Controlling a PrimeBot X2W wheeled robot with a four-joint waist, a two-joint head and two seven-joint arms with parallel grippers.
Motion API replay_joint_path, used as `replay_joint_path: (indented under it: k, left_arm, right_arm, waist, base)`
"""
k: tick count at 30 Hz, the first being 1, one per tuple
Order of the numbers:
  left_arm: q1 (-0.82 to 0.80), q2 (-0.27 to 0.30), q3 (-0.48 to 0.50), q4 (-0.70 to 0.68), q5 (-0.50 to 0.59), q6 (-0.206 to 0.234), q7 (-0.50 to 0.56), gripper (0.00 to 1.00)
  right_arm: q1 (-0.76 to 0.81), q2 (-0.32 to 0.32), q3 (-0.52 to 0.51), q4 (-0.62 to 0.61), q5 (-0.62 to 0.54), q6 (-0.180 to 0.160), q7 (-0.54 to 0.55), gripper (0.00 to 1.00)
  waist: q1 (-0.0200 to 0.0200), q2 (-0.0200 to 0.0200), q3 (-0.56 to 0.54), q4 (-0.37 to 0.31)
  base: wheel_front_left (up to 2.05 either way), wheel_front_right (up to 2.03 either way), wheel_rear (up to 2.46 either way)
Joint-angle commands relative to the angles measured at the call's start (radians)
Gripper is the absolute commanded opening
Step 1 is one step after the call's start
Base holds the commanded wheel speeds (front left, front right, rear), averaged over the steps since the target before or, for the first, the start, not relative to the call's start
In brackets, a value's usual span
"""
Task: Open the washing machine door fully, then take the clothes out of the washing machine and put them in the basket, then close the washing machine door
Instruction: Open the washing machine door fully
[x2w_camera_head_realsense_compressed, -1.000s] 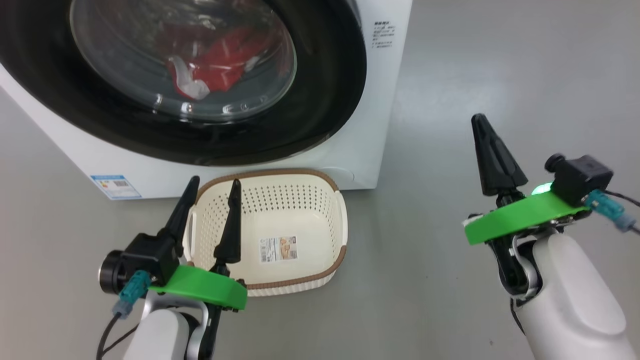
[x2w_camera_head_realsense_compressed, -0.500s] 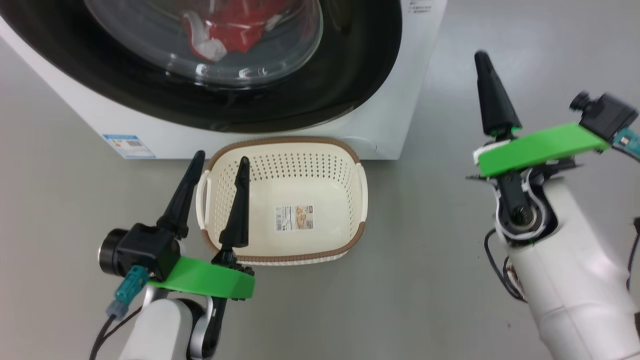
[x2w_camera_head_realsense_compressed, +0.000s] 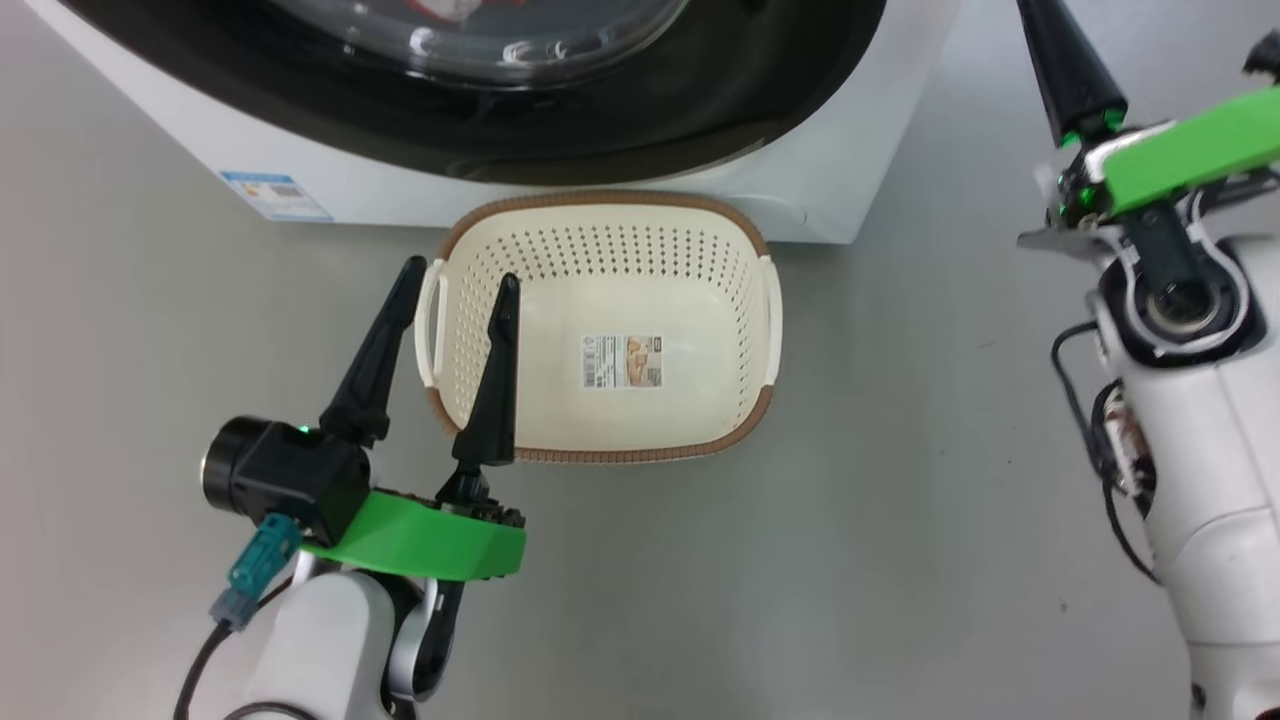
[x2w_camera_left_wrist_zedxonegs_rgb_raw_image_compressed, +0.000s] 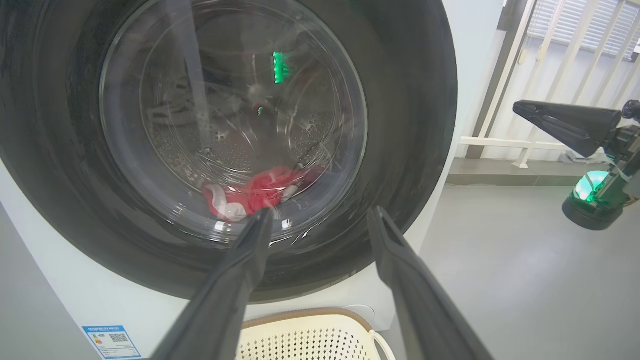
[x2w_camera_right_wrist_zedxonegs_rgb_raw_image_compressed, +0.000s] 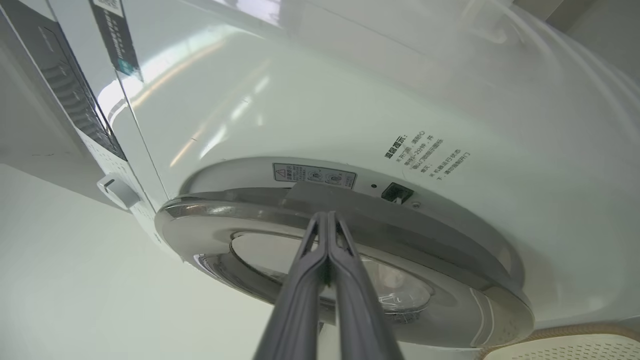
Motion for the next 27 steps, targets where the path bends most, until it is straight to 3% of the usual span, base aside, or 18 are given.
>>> replay_joint_path:
  k: [1,7,27]
  left_arm:
    - [-0.025,0.019,0.024,-0.033,0.004,-0.002,-0.008,1.0]
    - [-0.041,0.019,0.01,-0.037,0.004,-0.004,-0.008,1.0]
    - [-0.08,0.019,-0.013,-0.063,-0.014,0.007,-0.008,1.0]
  right_arm:
    - [-0.044,0.001,0.003,-0.032,0.044,-0.001,0.049,0.0]
    - [-0.105,-0.044,-0.003,-0.036,0.111,-0.001,0.175,0.0]
    - [-0.301,-0.086,-0.032,0.054,0.202,-0.001,0.306,0.0]
  waist:
    - [0.0,0.0,0.038,0.023]
    - [0.0,0.0,0.08,0.042]
    - [0.0,0.0,0.186,0.088]
  base:
    - [0.0,0.0,0.0]
    - [0.0,0.0,0.0]
    - [0.0,0.0,0.0]
